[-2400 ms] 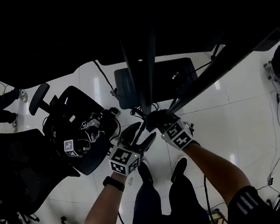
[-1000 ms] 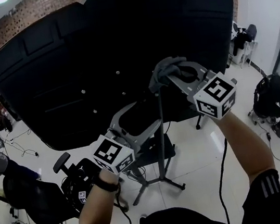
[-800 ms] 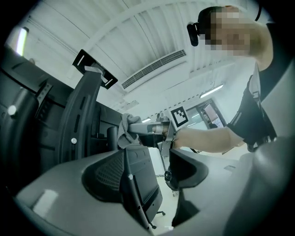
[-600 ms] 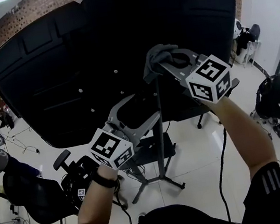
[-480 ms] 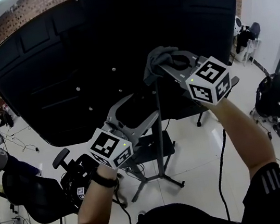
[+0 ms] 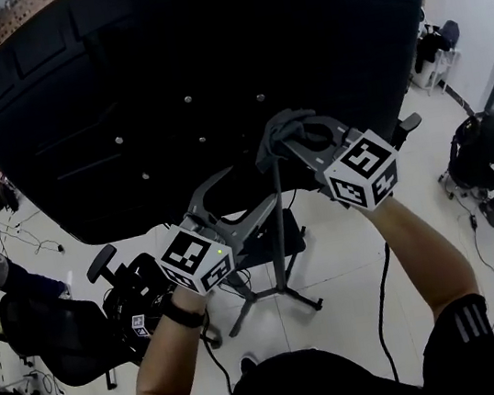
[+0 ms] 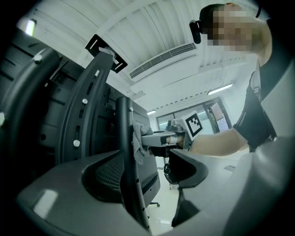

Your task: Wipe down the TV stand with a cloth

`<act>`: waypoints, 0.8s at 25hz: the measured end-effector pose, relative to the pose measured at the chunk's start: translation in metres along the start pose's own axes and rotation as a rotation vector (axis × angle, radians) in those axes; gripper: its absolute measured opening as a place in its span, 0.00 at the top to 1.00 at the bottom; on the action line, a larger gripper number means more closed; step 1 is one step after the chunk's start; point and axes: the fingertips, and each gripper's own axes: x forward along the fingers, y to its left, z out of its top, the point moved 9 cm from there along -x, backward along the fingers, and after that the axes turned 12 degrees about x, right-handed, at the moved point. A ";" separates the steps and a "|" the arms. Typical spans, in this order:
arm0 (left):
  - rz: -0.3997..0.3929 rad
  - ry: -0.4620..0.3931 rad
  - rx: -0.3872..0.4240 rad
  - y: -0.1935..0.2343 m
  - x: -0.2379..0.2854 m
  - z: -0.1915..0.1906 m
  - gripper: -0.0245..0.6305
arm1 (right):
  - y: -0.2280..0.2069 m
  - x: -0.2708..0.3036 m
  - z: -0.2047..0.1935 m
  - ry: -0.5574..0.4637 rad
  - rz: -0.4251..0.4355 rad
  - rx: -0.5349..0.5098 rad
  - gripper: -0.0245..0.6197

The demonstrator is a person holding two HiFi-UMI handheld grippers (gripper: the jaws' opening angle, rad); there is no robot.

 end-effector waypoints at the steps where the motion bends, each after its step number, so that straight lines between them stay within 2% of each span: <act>1: -0.002 0.006 -0.008 -0.001 -0.001 -0.006 0.46 | 0.001 0.000 -0.009 0.006 -0.005 0.009 0.91; 7: -0.025 0.052 -0.009 -0.015 -0.007 -0.052 0.46 | 0.003 0.002 -0.058 0.065 -0.032 0.020 0.91; 20: -0.023 0.184 -0.155 -0.037 -0.023 -0.169 0.46 | 0.026 0.011 -0.185 0.248 -0.052 0.127 0.91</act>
